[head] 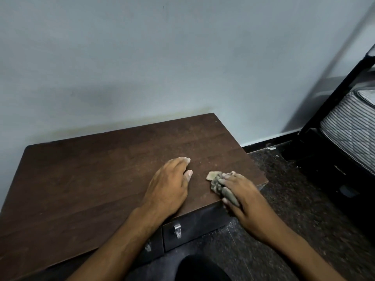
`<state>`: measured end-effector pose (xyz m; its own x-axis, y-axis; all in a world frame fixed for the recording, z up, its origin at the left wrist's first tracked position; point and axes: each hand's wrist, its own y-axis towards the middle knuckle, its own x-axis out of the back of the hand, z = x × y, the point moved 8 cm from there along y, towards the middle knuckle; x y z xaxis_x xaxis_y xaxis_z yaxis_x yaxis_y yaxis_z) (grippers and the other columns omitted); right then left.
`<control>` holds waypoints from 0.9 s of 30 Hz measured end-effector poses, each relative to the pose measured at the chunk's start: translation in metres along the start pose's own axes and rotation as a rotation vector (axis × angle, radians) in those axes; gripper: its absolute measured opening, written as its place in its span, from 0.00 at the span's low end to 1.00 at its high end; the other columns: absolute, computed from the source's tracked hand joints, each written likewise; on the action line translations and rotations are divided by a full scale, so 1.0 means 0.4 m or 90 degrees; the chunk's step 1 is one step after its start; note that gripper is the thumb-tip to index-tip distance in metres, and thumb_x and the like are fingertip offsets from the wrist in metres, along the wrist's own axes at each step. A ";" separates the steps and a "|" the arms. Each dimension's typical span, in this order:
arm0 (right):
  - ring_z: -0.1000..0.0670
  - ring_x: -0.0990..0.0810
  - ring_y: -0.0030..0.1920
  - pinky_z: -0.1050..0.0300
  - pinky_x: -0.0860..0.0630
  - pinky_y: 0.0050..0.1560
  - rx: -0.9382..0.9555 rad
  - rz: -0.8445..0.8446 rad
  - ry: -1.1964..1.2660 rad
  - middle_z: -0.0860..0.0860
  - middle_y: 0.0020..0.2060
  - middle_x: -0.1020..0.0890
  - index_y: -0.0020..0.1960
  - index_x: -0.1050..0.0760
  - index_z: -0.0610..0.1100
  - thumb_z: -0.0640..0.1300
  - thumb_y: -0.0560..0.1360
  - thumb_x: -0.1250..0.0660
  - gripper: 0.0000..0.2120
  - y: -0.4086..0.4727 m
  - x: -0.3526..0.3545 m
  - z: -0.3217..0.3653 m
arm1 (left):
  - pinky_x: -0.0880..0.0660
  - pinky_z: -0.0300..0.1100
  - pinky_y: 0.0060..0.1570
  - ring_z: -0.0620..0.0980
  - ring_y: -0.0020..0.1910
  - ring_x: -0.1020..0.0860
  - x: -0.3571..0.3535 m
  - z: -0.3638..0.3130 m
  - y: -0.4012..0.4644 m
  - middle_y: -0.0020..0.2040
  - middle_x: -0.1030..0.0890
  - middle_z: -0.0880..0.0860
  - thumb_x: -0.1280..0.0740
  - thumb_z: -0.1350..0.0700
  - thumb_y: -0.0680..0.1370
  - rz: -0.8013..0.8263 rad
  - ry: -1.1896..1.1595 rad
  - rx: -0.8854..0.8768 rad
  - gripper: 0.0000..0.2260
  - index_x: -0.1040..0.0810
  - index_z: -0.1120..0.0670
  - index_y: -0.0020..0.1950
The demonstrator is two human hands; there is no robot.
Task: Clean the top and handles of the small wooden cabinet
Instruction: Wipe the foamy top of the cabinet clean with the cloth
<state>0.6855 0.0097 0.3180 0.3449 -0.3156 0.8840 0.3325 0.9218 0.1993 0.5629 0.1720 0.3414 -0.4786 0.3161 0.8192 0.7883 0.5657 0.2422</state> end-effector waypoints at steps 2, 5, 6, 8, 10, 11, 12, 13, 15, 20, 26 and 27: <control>0.50 0.31 0.72 0.58 0.42 0.77 0.055 0.008 0.004 0.49 0.68 0.24 0.68 0.25 0.43 0.48 0.79 0.36 0.19 0.032 -0.008 0.027 | 0.36 0.43 0.71 0.45 0.71 0.32 0.000 -0.017 -0.002 0.71 0.27 0.48 0.43 0.50 0.83 0.011 0.010 -0.006 0.19 0.29 0.53 0.72; 0.44 0.24 0.65 0.52 0.36 0.75 0.061 0.052 -0.012 0.43 0.63 0.19 0.64 0.22 0.41 0.42 0.78 0.34 0.15 0.175 -0.005 0.005 | 0.37 0.44 0.72 0.46 0.71 0.33 -0.005 -0.036 -0.009 0.71 0.28 0.48 0.44 0.50 0.83 0.030 0.038 -0.010 0.19 0.30 0.54 0.73; 0.44 0.21 0.61 0.52 0.33 0.72 0.050 0.052 -0.021 0.43 0.58 0.17 0.60 0.21 0.42 0.40 0.78 0.34 0.12 0.232 0.003 -0.008 | 0.37 0.44 0.72 0.46 0.71 0.33 -0.007 -0.040 -0.010 0.71 0.28 0.49 0.44 0.50 0.83 0.035 0.046 -0.009 0.19 0.31 0.54 0.73; 0.45 0.19 0.52 0.59 0.29 0.60 0.001 0.013 -0.022 0.46 0.51 0.16 0.53 0.21 0.43 0.38 0.78 0.34 0.06 0.339 0.030 -0.036 | 0.37 0.45 0.72 0.47 0.72 0.33 -0.009 -0.043 -0.013 0.72 0.28 0.49 0.43 0.50 0.83 0.045 0.053 0.004 0.20 0.31 0.54 0.73; 0.46 0.19 0.55 0.66 0.32 0.53 -0.061 -0.024 -0.014 0.48 0.55 0.17 0.54 0.20 0.43 0.39 0.78 0.35 0.07 0.416 0.047 -0.056 | 0.37 0.46 0.72 0.48 0.72 0.33 -0.005 -0.036 -0.016 0.72 0.28 0.50 0.43 0.50 0.83 0.049 0.055 0.021 0.20 0.31 0.54 0.74; 0.46 0.20 0.59 0.64 0.31 0.57 -0.085 -0.031 -0.028 0.49 0.58 0.17 0.56 0.20 0.43 0.39 0.78 0.36 0.09 0.436 0.043 -0.053 | 0.36 0.47 0.72 0.48 0.72 0.33 0.002 -0.028 -0.019 0.72 0.28 0.50 0.43 0.50 0.83 0.042 0.055 0.030 0.20 0.31 0.54 0.74; 0.45 0.21 0.61 0.60 0.29 0.62 -0.093 -0.028 -0.048 0.49 0.61 0.18 0.57 0.20 0.44 0.40 0.78 0.36 0.10 0.445 0.033 -0.036 | 0.36 0.47 0.72 0.48 0.71 0.32 0.013 -0.017 -0.021 0.72 0.28 0.50 0.43 0.50 0.83 0.030 0.053 0.042 0.20 0.31 0.55 0.74; 0.44 0.21 0.62 0.54 0.29 0.65 -0.080 -0.020 -0.056 0.49 0.62 0.19 0.56 0.20 0.44 0.40 0.77 0.35 0.09 0.437 0.021 -0.006 | 0.35 0.47 0.72 0.49 0.71 0.32 0.026 -0.003 -0.024 0.72 0.28 0.51 0.42 0.51 0.83 0.012 0.048 0.057 0.20 0.31 0.55 0.73; 0.41 0.20 0.58 0.49 0.30 0.67 0.004 -0.002 -0.013 0.47 0.58 0.17 0.53 0.20 0.44 0.39 0.76 0.33 0.07 0.374 -0.012 0.079 | 0.36 0.47 0.71 0.50 0.71 0.32 0.054 0.027 -0.026 0.72 0.28 0.53 0.41 0.52 0.83 -0.028 0.042 0.093 0.20 0.31 0.56 0.73; 0.53 0.28 0.67 0.59 0.41 0.75 0.108 0.041 0.033 0.48 0.65 0.20 0.65 0.22 0.43 0.40 0.76 0.31 0.18 0.140 -0.018 0.093 | 0.37 0.44 0.70 0.49 0.71 0.31 0.075 0.051 -0.064 0.72 0.27 0.51 0.41 0.51 0.83 -0.054 0.014 0.119 0.19 0.30 0.55 0.73; 0.38 0.22 0.60 0.46 0.29 0.67 -0.132 -0.059 -0.042 0.41 0.59 0.18 0.62 0.21 0.39 0.35 0.73 0.30 0.17 0.126 0.073 -0.103 | 0.36 0.43 0.70 0.45 0.71 0.32 0.105 0.066 -0.170 0.71 0.27 0.48 0.42 0.51 0.83 -0.054 0.014 0.104 0.19 0.30 0.53 0.73; 0.38 0.22 0.60 0.48 0.30 0.67 -0.119 -0.062 -0.054 0.41 0.59 0.18 0.61 0.21 0.39 0.36 0.73 0.30 0.16 0.132 0.051 -0.066 | 0.35 0.45 0.71 0.45 0.71 0.32 0.120 0.082 -0.181 0.71 0.27 0.48 0.42 0.51 0.83 -0.064 0.016 0.117 0.19 0.29 0.53 0.73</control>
<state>0.7331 0.0461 0.3354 0.2306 -0.3741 0.8982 0.5204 0.8275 0.2110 0.4702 0.1713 0.3458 -0.5394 0.2334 0.8090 0.6525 0.7232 0.2264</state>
